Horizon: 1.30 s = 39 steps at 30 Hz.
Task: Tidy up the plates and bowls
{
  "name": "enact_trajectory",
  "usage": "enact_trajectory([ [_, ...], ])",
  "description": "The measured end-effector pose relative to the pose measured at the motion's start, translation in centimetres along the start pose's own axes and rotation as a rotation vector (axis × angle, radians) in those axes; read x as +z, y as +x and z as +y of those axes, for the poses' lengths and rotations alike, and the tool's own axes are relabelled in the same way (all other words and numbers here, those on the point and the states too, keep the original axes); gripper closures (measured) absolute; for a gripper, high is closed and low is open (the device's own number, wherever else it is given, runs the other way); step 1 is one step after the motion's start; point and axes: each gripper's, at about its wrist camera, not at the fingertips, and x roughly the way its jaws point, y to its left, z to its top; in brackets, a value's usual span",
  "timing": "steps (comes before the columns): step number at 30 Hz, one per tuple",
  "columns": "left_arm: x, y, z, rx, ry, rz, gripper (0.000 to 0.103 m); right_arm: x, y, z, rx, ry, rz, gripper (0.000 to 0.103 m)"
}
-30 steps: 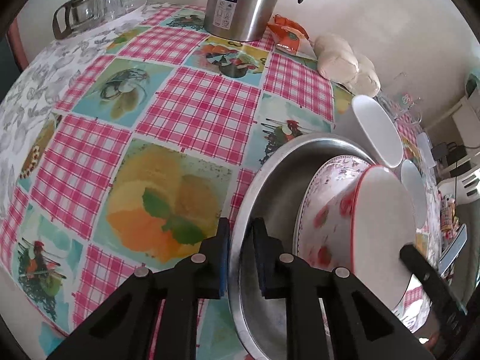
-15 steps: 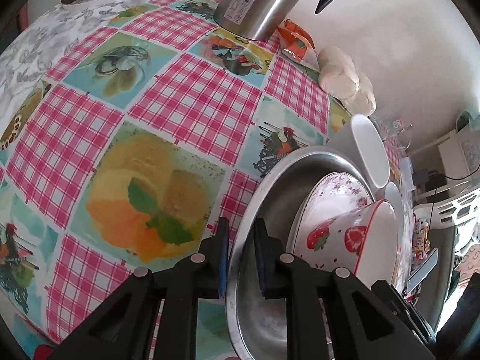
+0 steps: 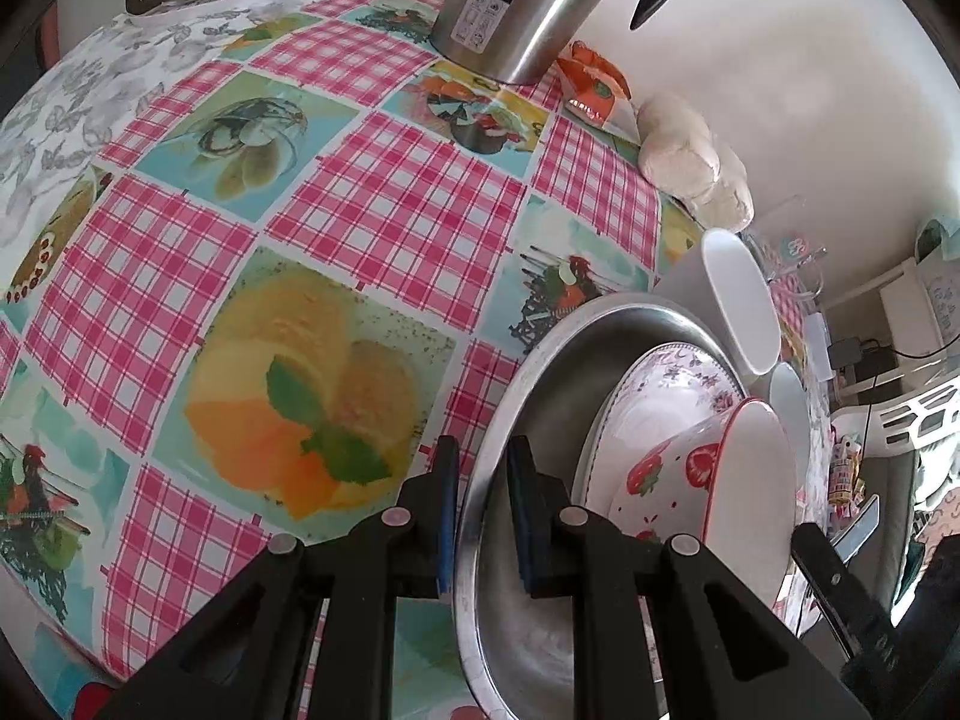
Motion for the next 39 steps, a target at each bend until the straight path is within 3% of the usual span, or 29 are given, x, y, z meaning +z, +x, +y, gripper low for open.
enact_trajectory([
  [6, -0.1, -0.9, -0.5, 0.03, 0.028, -0.028, 0.087, 0.3, 0.5, -2.5, -0.054, 0.098, 0.015, 0.085],
  [11, -0.4, -0.6, -0.4, 0.044, 0.035, -0.011, 0.087, 0.2, 1.8, -2.7, -0.126, 0.076, 0.049, 0.085],
  [30, -0.6, 0.1, -0.8, 0.082, 0.08, -0.009, 0.088, 0.5, 2.8, -2.0, -0.138, -0.005, 0.036, 0.087],
  [33, -0.6, 0.2, -0.8, 0.081, 0.082, -0.009, 0.088, 0.4, 2.8, -1.7, -0.114, -0.018, 0.039, 0.086],
  [35, -0.6, 0.4, -0.8, 0.07, 0.079, -0.001, 0.088, -0.2, 4.3, -1.5, -0.048, -0.003, 0.118, 0.089],
  [36, -0.6, 0.4, -0.7, 0.063, 0.075, 0.001, 0.088, -0.4, 4.7, -1.5, -0.081, -0.012, 0.133, 0.098],
  [39, -0.5, 0.4, -0.5, 0.056, 0.074, 0.004, 0.088, -0.2, 4.4, -0.8, -0.12, -0.036, 0.113, 0.096],
])
